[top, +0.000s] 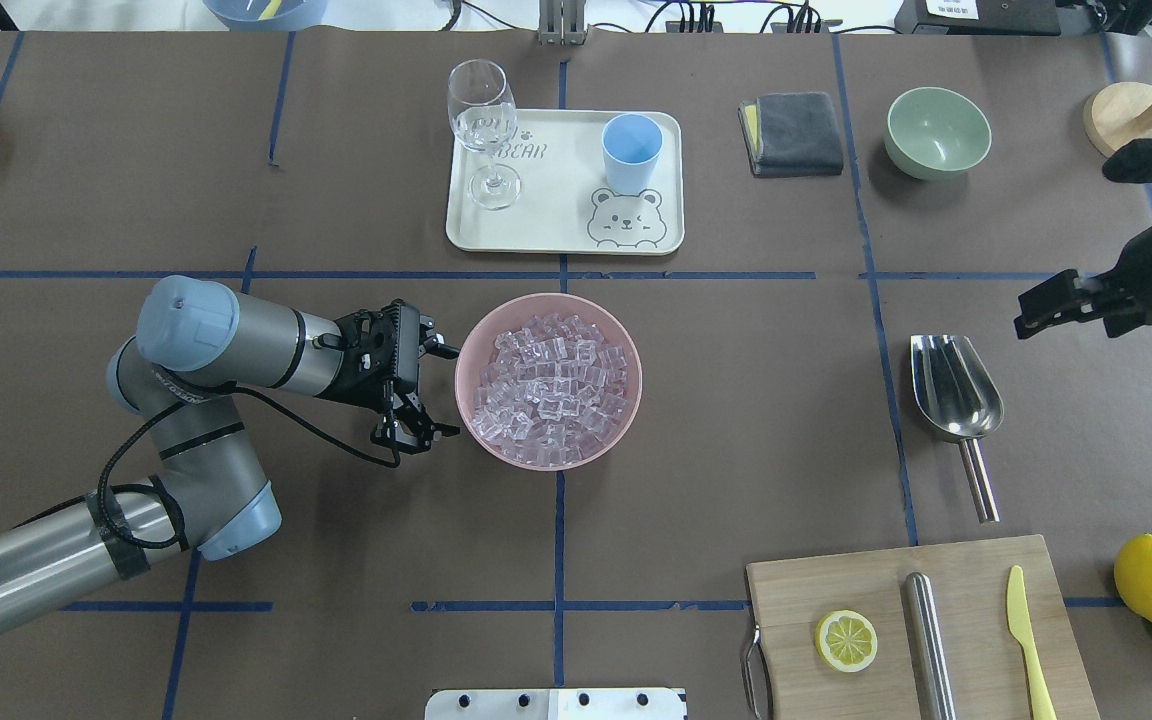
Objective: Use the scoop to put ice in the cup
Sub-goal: 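Hold the bowl with the left gripper while the right gripper reaches the metal scoop, then grasp the metal scoop handle with the right gripper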
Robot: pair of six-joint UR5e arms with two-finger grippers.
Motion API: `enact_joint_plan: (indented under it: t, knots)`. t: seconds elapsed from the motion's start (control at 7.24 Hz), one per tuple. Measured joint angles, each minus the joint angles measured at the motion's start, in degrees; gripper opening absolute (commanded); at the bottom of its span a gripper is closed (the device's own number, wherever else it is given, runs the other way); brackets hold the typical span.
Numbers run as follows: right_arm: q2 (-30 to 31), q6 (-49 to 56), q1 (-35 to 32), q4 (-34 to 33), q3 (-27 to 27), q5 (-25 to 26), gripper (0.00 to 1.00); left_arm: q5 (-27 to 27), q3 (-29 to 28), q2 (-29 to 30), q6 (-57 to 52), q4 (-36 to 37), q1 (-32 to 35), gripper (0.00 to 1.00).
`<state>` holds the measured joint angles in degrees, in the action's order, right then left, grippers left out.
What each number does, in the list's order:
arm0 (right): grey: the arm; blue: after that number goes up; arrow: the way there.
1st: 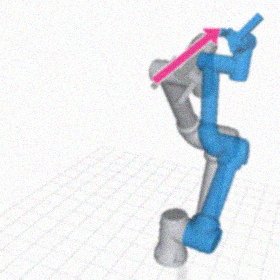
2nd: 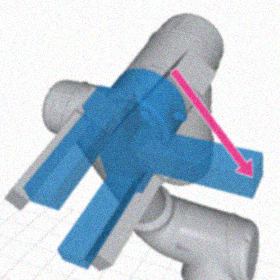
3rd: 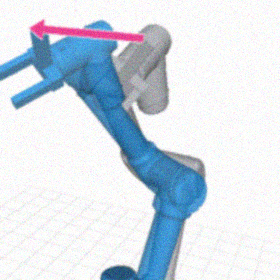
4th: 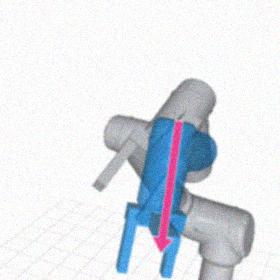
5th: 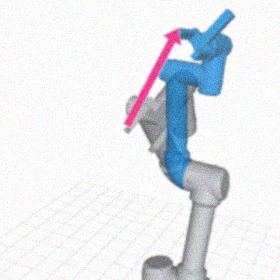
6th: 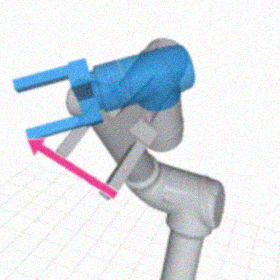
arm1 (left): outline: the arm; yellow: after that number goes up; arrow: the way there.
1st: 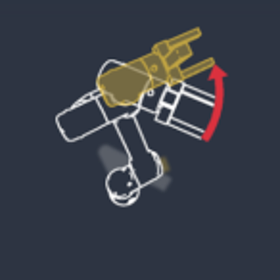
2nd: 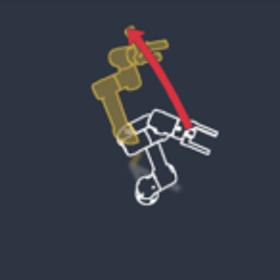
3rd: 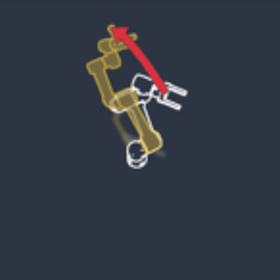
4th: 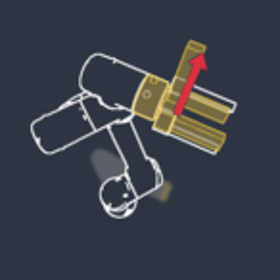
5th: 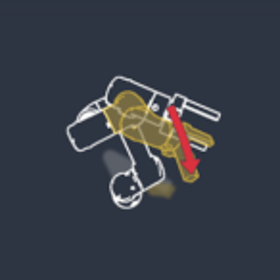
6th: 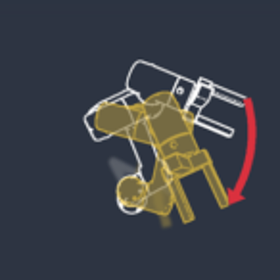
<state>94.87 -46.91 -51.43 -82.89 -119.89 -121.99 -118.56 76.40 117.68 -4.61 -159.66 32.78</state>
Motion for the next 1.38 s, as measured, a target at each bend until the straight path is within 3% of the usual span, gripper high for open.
enact_joint_plan:
  t: [0.28,0.41,0.55,0.83,1.38]
  knots:
    - [6.13,-7.85,7.65,10.15,0.09,4.48,0.91,0.17,0.01,0.07,0.03,-0.03,0.0,1.0]
    - [7.21,-11.31,10.71,12.13,0.22,5.45,0.88,0.25,0.01,0.09,0.03,-0.03,0.0,1.0]
    - [7.51,-13.84,13.31,12.92,0.59,6.59,0.85,0.29,0.02,0.09,0.04,-0.03,0.0,1.0]
    - [7.18,-15.6,16.28,13.32,2.13,8.39,0.64,0.31,-0.01,0.09,0.04,0.0,-0.02,1.0]
    - [3.35,-15.66,17.45,13.29,5.5,8.86,0.45,0.3,-0.01,0.09,0.04,-0.03,-0.08,1.0]
